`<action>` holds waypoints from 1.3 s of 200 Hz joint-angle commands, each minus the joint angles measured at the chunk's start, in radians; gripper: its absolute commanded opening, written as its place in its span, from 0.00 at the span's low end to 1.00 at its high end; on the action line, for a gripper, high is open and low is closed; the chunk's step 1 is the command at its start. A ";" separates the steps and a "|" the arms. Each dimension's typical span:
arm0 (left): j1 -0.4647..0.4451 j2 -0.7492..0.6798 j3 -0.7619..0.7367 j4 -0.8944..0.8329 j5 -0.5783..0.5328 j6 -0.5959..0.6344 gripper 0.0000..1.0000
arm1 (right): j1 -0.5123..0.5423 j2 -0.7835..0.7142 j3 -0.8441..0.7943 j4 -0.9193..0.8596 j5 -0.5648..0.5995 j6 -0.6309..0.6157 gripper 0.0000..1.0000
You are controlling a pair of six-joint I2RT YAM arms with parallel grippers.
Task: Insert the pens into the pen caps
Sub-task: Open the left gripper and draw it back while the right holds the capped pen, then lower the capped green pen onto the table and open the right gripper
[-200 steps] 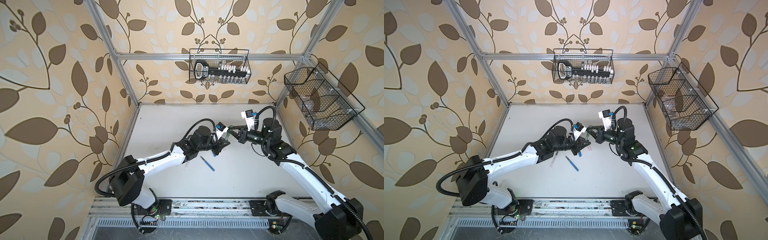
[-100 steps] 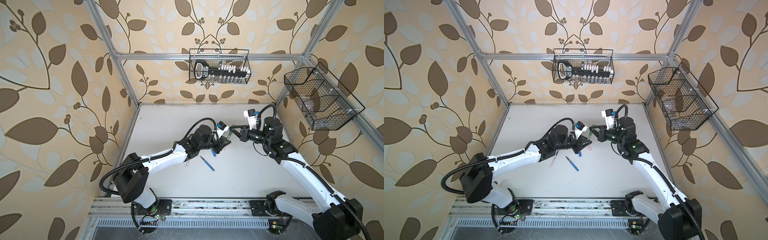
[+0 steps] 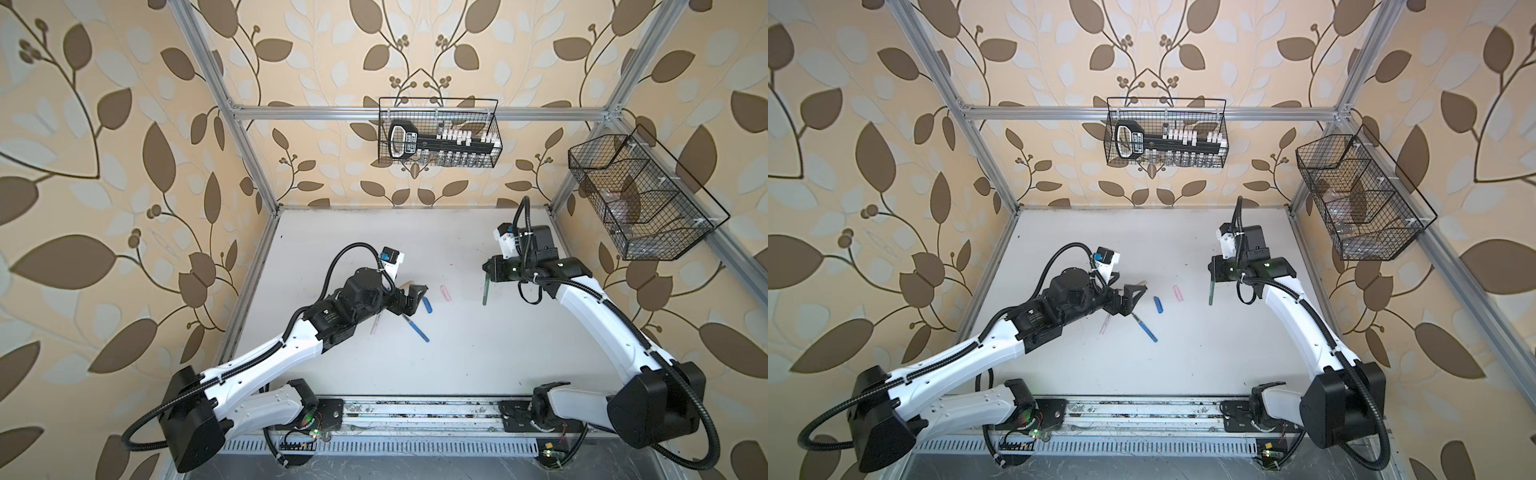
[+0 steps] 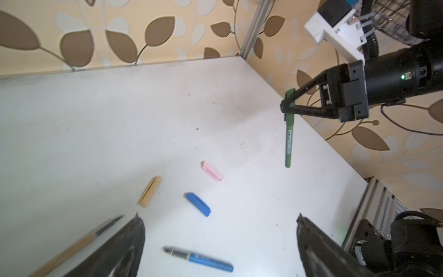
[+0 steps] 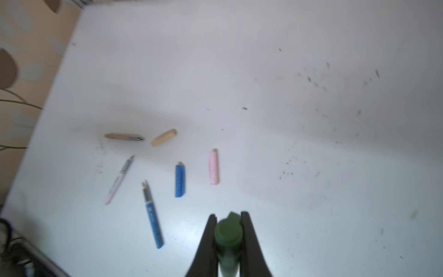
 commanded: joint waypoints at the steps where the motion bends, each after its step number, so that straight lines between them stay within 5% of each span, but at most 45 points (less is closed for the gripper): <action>1: 0.001 -0.058 0.013 -0.182 -0.129 -0.087 0.99 | -0.019 0.034 -0.013 -0.078 0.138 -0.069 0.00; 134: 0.001 -0.091 0.008 -0.280 -0.280 -0.106 0.99 | -0.011 0.419 0.077 -0.002 0.410 -0.082 0.00; 162: 0.001 -0.065 0.023 -0.287 -0.281 -0.109 0.99 | -0.022 0.477 0.094 0.029 0.396 -0.111 0.01; 260: 0.001 -0.114 0.062 -0.365 -0.339 -0.098 0.99 | -0.048 0.578 0.109 0.094 0.372 -0.159 0.25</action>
